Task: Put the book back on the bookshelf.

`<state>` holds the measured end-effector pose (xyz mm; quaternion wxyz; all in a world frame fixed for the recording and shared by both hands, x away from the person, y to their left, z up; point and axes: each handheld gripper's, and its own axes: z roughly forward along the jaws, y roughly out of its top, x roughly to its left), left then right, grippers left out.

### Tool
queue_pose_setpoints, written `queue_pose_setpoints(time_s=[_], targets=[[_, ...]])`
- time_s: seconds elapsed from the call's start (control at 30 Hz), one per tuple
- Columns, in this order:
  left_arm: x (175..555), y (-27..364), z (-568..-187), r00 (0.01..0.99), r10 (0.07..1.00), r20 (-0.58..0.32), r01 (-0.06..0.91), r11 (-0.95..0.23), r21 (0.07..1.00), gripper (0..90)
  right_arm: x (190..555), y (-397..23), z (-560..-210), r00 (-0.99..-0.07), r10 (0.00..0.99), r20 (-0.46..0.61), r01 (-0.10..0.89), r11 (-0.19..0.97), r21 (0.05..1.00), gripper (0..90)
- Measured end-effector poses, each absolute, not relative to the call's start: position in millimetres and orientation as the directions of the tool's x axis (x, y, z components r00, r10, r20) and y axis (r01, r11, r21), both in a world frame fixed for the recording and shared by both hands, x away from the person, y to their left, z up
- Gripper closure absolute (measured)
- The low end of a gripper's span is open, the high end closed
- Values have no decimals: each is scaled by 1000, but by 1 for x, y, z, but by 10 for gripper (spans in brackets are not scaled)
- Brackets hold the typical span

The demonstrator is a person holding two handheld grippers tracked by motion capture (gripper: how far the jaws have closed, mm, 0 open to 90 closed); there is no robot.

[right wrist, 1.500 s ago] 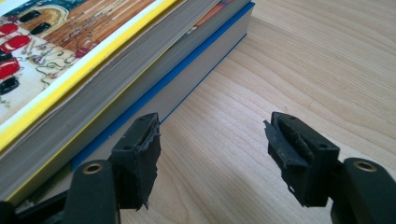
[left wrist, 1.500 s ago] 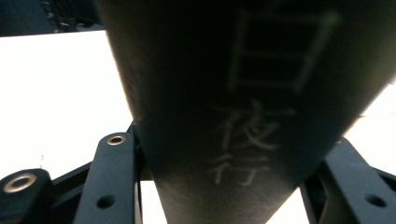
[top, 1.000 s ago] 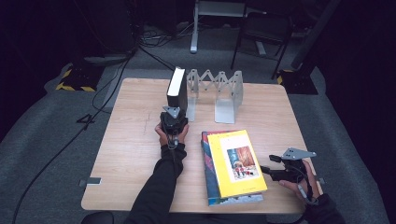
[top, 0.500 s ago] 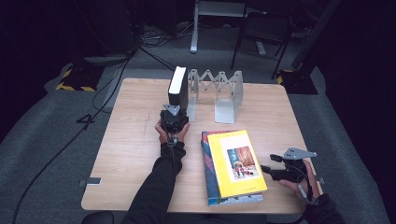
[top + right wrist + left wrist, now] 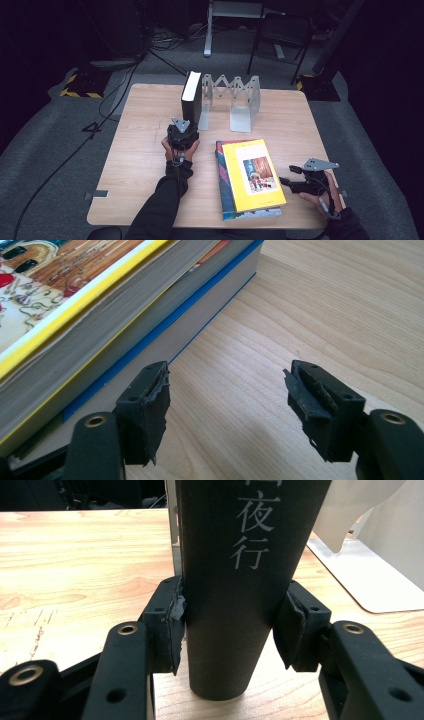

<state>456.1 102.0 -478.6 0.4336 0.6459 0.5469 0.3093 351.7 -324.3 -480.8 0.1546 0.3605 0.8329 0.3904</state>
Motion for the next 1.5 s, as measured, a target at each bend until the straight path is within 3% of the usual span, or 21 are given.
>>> queue_pose_setpoints(time_s=[0.47,0.93,1.07,1.3,1.5], targets=[[482,91,-474,121,988,-93,468,26,883,519,352,-324,-483,-691,722,27,486,437,757,333],[493,89,-473,118,988,-96,475,29,880,512,352,-325,-483,-692,722,24,488,443,752,333],[488,94,-473,147,982,-116,487,30,873,500,352,-325,-483,-691,723,17,485,446,752,333],[466,106,-474,241,968,-69,498,-62,865,452,351,-326,-479,-688,725,14,475,437,764,333],[451,126,-465,376,924,-60,505,-151,850,414,349,-326,-475,-686,728,7,467,433,771,334]])
